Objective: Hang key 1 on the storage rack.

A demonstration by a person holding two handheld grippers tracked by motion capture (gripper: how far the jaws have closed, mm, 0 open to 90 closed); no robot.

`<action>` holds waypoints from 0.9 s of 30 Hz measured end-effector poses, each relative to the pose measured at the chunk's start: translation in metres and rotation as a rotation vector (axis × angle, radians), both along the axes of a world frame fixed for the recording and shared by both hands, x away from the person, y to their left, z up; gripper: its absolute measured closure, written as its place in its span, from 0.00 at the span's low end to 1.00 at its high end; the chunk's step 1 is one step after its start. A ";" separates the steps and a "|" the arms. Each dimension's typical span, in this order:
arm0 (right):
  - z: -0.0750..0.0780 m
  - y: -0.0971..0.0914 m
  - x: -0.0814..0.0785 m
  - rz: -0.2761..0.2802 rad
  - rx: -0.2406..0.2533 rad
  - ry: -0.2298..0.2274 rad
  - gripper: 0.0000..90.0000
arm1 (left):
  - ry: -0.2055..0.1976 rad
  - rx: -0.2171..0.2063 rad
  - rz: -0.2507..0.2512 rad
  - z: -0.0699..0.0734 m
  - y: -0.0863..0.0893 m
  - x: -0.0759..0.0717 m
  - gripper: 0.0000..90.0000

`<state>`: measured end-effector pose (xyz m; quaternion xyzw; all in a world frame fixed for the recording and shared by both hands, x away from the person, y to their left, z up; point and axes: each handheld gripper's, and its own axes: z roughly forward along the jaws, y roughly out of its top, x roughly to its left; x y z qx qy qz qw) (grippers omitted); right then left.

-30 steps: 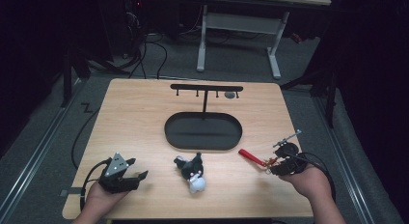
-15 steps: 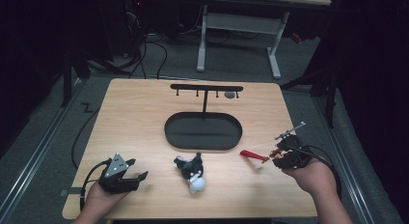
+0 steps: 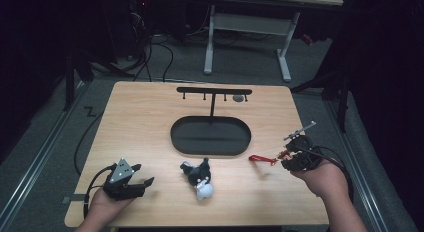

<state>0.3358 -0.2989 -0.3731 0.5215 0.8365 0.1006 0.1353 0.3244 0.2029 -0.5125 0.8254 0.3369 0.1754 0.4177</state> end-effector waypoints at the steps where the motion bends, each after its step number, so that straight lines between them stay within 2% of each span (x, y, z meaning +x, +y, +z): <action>1: 0.001 0.000 0.000 -0.001 0.005 -0.003 0.73 | 0.000 -0.001 0.000 0.000 0.000 0.000 0.36; 6: 0.006 0.002 0.001 0.006 0.003 -0.009 0.73 | 0.004 -0.003 0.005 0.000 0.001 0.000 0.36; 17: 0.031 0.009 0.003 0.013 0.017 -0.051 0.73 | 0.008 -0.007 0.005 0.000 0.000 0.001 0.36; 27: 0.043 0.016 0.010 0.022 0.013 -0.070 0.73 | 0.013 -0.013 0.018 0.000 0.004 0.000 0.36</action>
